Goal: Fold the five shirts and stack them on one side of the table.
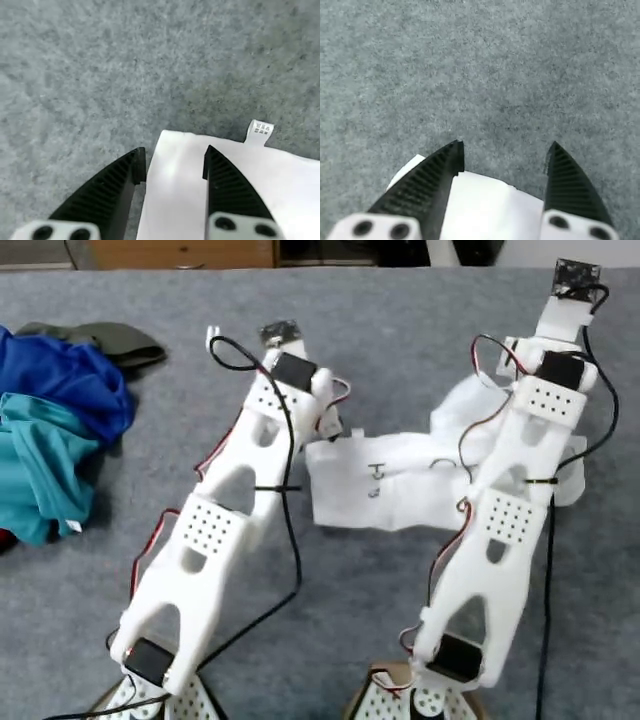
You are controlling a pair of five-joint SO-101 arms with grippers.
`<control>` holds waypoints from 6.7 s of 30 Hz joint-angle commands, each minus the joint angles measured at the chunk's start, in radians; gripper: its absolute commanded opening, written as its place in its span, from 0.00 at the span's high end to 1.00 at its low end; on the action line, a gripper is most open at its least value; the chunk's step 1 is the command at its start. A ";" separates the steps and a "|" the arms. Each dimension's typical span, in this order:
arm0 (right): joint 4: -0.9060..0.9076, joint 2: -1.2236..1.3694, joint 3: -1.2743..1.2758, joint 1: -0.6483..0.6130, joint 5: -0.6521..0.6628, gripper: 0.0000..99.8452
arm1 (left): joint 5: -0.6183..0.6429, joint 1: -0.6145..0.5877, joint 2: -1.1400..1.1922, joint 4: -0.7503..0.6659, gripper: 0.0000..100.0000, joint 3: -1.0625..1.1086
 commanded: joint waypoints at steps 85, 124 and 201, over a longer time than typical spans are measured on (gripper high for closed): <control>0.459 -0.762 1.328 0.048 0.813 1.00 | -0.680 -0.393 -0.059 0.032 0.98 0.281; 0.245 -0.819 1.328 -0.467 0.516 0.75 | -0.652 -0.436 -0.265 0.032 0.73 0.318; -0.170 -1.431 1.664 -0.197 0.287 0.86 | -0.437 -0.520 -1.291 -0.483 0.76 1.714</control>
